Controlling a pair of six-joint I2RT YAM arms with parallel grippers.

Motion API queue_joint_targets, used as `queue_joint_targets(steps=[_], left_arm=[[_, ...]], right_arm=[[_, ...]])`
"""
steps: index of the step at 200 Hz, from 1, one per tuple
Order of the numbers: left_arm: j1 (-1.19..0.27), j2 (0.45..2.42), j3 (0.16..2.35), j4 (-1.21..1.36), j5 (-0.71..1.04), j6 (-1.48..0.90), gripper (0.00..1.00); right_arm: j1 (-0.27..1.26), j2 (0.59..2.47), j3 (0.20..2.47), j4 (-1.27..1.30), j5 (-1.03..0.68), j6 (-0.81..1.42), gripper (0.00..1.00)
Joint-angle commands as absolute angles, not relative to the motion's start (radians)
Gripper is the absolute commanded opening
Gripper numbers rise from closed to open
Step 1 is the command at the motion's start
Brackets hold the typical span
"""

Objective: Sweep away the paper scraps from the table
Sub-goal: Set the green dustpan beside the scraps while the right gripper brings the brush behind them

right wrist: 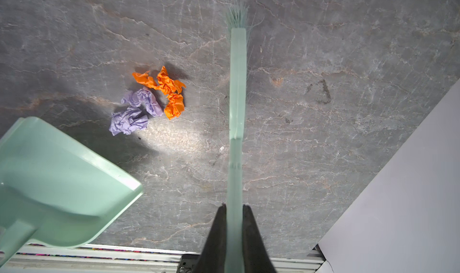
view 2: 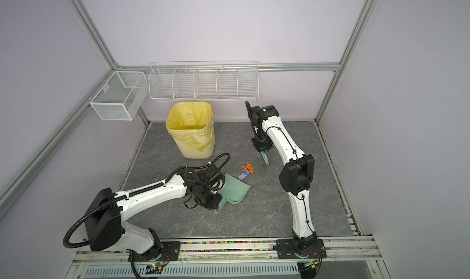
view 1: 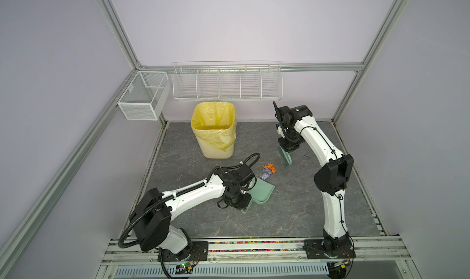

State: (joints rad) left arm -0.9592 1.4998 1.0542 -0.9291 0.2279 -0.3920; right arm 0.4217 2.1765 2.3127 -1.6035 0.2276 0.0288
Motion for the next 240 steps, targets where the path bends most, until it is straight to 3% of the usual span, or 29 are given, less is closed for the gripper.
queue_joint_targets(steps=[1, 62, 119, 240], left_arm=[[-0.968, 1.524, 1.048, -0.950, 0.197, -0.399, 0.00], [-0.968, 1.580, 1.057, -0.925, 0.210, -0.400, 0.00], [-0.966, 1.617, 1.101, -0.919, 0.215, -0.393, 0.00], [-0.888, 1.665, 1.124, -0.905, 0.228, -0.347, 0.00]], right_arm=[[0.431, 2.208, 2.360, -1.641, 0.264, 0.007, 0.07], [0.505, 2.264, 2.393, -1.622, 0.317, -0.018, 0.07], [0.548, 2.287, 2.366, -1.619, 0.267, -0.038, 0.07], [0.676, 2.178, 2.220, -1.604, 0.145, -0.044, 0.07]])
